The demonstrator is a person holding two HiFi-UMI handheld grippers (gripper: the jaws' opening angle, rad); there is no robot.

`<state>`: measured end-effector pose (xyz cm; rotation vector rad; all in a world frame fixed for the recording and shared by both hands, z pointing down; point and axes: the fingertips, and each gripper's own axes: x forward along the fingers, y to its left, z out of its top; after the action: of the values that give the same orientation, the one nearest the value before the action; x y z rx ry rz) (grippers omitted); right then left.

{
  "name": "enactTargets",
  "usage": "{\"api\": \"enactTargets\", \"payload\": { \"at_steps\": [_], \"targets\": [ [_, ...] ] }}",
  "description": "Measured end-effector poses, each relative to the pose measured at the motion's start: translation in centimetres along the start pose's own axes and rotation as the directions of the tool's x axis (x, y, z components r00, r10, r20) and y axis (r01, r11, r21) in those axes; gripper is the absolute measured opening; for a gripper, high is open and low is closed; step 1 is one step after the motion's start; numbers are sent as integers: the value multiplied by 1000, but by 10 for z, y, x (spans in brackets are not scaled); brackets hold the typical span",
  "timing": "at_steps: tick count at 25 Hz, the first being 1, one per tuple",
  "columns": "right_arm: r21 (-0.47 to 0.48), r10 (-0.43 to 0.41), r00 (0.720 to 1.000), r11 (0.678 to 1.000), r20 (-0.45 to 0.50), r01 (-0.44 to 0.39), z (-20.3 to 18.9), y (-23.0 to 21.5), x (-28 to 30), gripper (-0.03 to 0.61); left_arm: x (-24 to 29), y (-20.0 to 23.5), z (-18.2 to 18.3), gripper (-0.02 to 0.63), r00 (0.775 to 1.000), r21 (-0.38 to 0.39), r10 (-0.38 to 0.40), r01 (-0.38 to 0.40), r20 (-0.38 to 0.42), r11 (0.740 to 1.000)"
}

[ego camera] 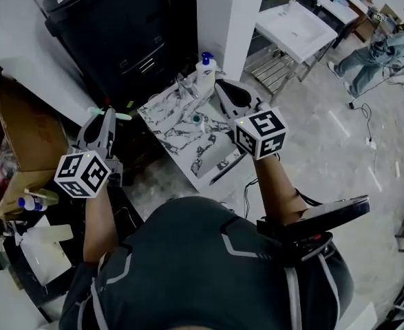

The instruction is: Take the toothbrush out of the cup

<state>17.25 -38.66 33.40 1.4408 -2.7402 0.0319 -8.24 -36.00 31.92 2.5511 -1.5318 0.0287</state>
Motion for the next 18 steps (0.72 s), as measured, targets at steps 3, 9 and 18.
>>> {"api": "enactTargets", "payload": {
  "at_steps": [3, 9, 18],
  "targets": [
    [-1, -14, 1000, 1000, 0, 14, 1, 1, 2, 26, 0, 1, 0, 31, 1000, 17, -3, 3, -13, 1000],
    [-2, -30, 999, 1000, -12, 30, -2, -2, 2, 26, 2, 0, -1, 31, 1000, 11, -11, 12, -18, 1000],
    [-2, -38, 999, 999, -13, 38, -2, -2, 1, 26, 1, -4, -5, 31, 999, 0, -21, 21, -25, 1000]
  ]
}}
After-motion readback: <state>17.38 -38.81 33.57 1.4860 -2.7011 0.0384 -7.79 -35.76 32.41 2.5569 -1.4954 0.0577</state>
